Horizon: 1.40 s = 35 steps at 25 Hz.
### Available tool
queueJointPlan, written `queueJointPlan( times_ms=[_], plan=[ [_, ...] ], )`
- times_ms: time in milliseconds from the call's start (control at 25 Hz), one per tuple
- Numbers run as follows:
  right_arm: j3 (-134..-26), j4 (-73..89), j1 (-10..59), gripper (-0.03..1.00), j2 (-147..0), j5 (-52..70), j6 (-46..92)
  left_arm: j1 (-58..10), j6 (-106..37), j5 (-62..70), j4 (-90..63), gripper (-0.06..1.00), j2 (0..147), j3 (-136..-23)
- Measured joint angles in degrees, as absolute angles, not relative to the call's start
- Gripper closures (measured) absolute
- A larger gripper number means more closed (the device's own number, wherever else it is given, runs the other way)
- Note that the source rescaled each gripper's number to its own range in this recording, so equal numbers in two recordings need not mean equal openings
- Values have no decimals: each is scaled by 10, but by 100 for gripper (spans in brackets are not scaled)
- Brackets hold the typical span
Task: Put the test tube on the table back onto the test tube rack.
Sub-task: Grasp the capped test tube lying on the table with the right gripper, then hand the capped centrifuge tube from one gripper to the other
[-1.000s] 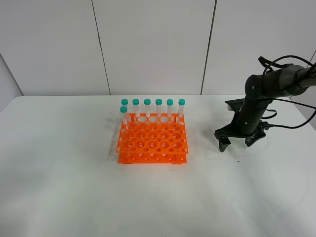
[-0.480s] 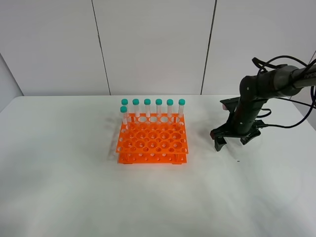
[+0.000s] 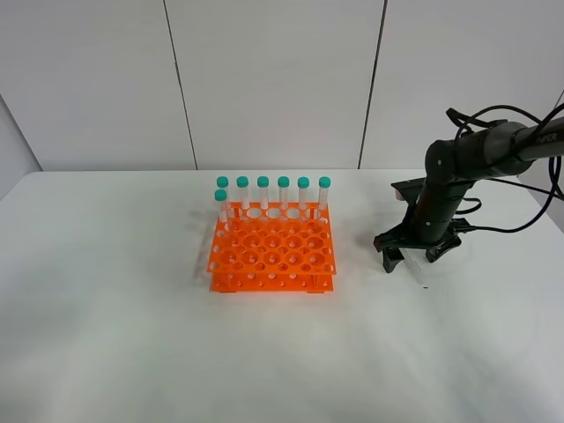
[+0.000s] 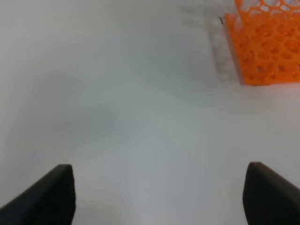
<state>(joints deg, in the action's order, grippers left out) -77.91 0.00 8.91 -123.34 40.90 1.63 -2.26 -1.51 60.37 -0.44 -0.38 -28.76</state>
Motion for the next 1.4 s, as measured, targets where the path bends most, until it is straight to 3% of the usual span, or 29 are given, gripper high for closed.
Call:
queueJointPlan(
  times_ms=[80,120,280,320,640,960,1400],
  plan=[
    [-779,0,89,27,-1233,417,15,-23,-15,604,-4,-4,-4,-288],
    [-779,0,89,39,-1233,422,13,-23,-15,604,-4,-4,-4,-288],
    [-779,0,89,97,-1233,431,3,-23,-15,604,-4,-4,-4,-288],
    [-779,0,89,93,-1233,430,0,-23,-15,604,-4,-4,-4,-288],
    [-795,0,89,94,-1218,459,5,-23,-15,604,-4,-4,-4,-288],
    [-823,0,89,94,-1060,544,11,-23,-15,604,-4,-4,-4,-288],
    [-666,-4,146,94,-835,552,25,-23,-15,604,-4,-4,-4,-288]
  ],
)
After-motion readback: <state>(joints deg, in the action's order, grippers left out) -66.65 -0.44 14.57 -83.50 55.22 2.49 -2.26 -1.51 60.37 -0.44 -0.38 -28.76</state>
